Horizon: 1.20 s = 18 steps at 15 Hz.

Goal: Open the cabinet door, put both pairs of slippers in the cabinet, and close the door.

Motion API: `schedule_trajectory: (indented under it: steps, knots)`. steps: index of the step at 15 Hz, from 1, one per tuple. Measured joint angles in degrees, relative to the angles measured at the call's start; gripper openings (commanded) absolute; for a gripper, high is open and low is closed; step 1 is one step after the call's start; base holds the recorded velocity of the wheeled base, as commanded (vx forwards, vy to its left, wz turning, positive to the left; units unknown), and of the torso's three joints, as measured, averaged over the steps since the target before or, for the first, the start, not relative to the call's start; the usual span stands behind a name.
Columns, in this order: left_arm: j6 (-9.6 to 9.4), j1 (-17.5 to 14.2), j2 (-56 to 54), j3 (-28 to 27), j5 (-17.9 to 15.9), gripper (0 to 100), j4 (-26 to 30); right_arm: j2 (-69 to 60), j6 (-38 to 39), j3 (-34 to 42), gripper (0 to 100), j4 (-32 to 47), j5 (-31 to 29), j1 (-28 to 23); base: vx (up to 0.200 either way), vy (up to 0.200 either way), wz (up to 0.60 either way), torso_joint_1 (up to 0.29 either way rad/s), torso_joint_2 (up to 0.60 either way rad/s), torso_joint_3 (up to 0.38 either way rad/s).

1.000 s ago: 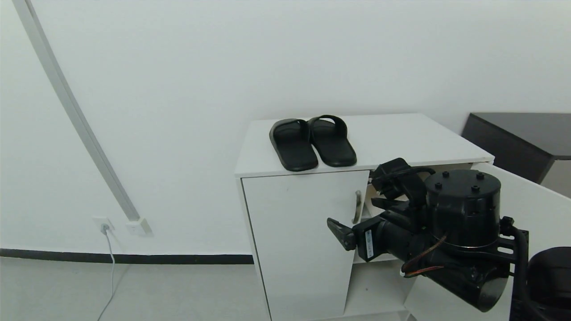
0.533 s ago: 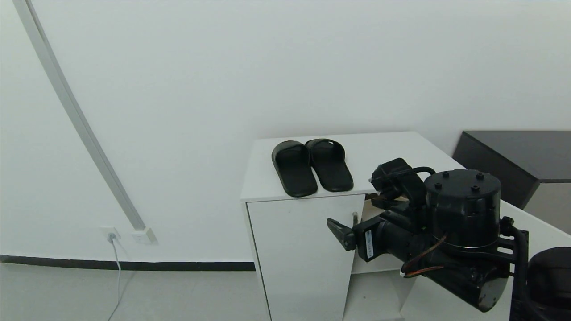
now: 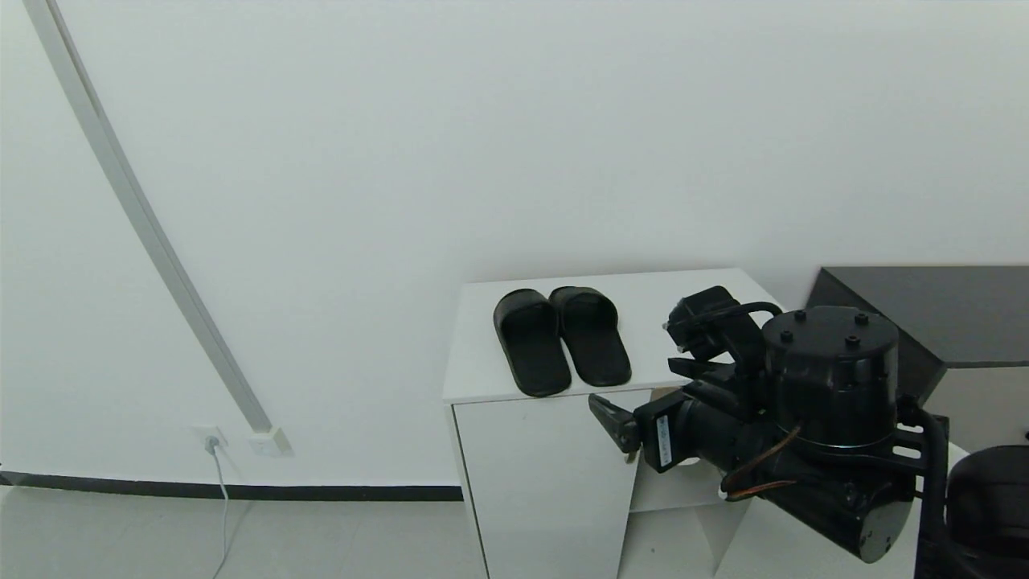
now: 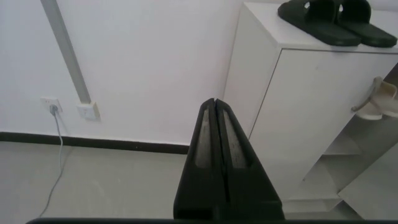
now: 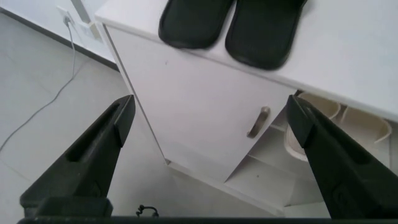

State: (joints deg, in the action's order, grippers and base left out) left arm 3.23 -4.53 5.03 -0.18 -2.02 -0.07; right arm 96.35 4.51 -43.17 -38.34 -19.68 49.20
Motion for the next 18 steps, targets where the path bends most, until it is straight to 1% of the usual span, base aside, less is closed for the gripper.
schedule_trajectory:
  steps: [5, 7, 8, 10, 11, 12, 13, 14, 15, 18]
  knots:
    - [-0.09, 0.0, 0.0, 0.0, 0.0, 0, 0.0, 0.6, -0.7, 0.0, 100, -2.5, -0.2, -0.1, 0.000, 0.000, 0.00, 0.023, -0.05, -0.025]
    - [-0.17, 0.0, 0.0, 0.0, 0.0, 0, 0.0, 1.1, -0.5, -2.0, 100, -1.1, -0.3, -0.2, 0.000, 0.000, 0.00, 0.000, 0.00, 0.000]
    - [-0.23, 0.0, 0.0, 0.0, 0.0, 0, 0.0, 1.4, 0.1, -4.3, 100, 1.9, -0.4, -0.2, 0.000, 0.000, 0.00, 0.000, 0.00, 0.000]
    - [-0.26, 0.0, 0.0, 0.0, 0.0, 0, 0.0, 2.0, 3.2, -10.7, 100, 11.4, -1.1, -0.1, 0.000, 0.000, 0.00, 0.000, 0.00, 0.000]
    - [-0.26, 0.0, 0.0, 0.0, 0.0, 0, 0.0, 2.4, 5.7, -15.4, 100, 17.5, -2.1, 0.3, 0.000, 0.000, 0.00, 0.000, 0.00, 0.000]
    - [-0.26, 0.0, 0.0, 0.0, 0.0, 0, 0.0, 2.8, 7.9, -20.0, 100, 22.4, -3.8, 0.9, 0.000, 0.000, 0.00, 0.000, 0.00, 0.000]
    - [-0.26, 0.0, 0.0, 0.0, 0.0, 0, 0.0, 3.4, 9.2, -23.8, 100, 25.2, -6.6, 1.4, 0.000, 0.000, 0.00, 0.000, 0.00, 0.000]
    - [-0.30, 0.0, 0.0, 0.0, 0.0, 0, 0.0, 4.6, 10.2, -27.4, 100, 26.8, -10.6, 1.8, 0.000, 0.000, 0.00, 0.000, 0.00, 0.000]
    - [-0.28, 0.0, 0.0, 0.0, 0.0, 0, 0.0, 6.1, 10.8, -29.5, 100, 27.6, -13.3, 2.0, 0.000, 0.000, 0.00, 0.000, 0.00, 0.000]
    - [-0.26, 0.0, 0.0, 0.0, 0.0, 0, 0.0, 8.6, 11.2, -30.2, 100, 27.1, -14.3, 2.3, 0.000, 0.000, 0.00, 0.000, 0.00, 0.000]
